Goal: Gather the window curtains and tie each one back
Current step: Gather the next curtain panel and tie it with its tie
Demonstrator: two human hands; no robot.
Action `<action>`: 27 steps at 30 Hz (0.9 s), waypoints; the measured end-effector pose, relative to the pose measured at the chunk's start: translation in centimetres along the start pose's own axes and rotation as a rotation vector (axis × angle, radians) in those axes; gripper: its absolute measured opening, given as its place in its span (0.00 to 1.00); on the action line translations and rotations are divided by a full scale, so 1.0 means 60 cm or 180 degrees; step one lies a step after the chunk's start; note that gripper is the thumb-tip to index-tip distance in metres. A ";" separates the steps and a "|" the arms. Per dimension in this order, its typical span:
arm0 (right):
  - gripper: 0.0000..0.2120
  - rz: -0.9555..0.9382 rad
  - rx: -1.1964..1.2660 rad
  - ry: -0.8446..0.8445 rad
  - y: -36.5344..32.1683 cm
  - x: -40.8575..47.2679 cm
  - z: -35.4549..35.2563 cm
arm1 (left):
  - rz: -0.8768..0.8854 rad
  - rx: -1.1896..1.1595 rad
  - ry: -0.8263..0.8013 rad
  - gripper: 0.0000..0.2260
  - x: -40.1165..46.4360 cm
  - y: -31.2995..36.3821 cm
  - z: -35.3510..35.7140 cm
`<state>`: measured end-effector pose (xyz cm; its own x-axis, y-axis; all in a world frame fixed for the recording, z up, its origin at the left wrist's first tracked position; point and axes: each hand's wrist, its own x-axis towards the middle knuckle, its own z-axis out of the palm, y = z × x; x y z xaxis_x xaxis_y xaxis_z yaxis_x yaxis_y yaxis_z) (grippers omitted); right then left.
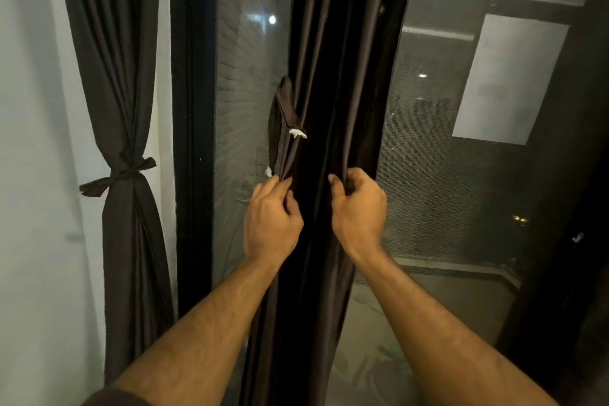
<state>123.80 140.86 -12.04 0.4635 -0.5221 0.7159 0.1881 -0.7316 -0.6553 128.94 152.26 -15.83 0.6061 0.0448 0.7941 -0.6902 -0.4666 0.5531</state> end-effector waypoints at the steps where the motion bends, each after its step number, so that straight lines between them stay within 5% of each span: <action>1: 0.08 -0.0013 -0.0023 -0.0013 -0.002 -0.001 0.001 | -0.0014 -0.0042 -0.0041 0.15 -0.002 0.004 -0.002; 6: 0.07 -0.0007 -0.0019 -0.0092 0.013 0.000 -0.011 | -0.0005 -0.0222 -0.0152 0.19 -0.003 0.007 0.006; 10: 0.11 -0.0155 0.0103 -0.0723 0.011 0.003 -0.006 | 0.0148 -0.0533 -0.0476 0.26 -0.017 0.013 0.021; 17: 0.22 0.0292 0.0851 -0.1444 0.006 0.012 -0.013 | 0.0112 -0.0732 0.0077 0.10 -0.029 0.024 0.042; 19: 0.15 0.0112 0.0679 -0.1079 0.023 0.011 -0.018 | 0.0125 -0.0769 0.0136 0.08 -0.026 0.020 0.042; 22: 0.05 -0.0215 0.0291 0.0148 0.044 0.018 -0.034 | 0.0381 -0.0491 0.0053 0.11 -0.018 0.010 0.049; 27: 0.23 0.0323 -0.0444 0.0648 0.073 0.063 -0.034 | 0.0344 -0.0172 0.0042 0.15 -0.013 0.008 0.056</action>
<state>124.60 134.80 -11.69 0.2874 -0.6630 0.6912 0.0219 -0.7169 -0.6968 129.46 149.07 -17.04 0.5221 0.0087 0.8529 -0.7716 -0.4212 0.4766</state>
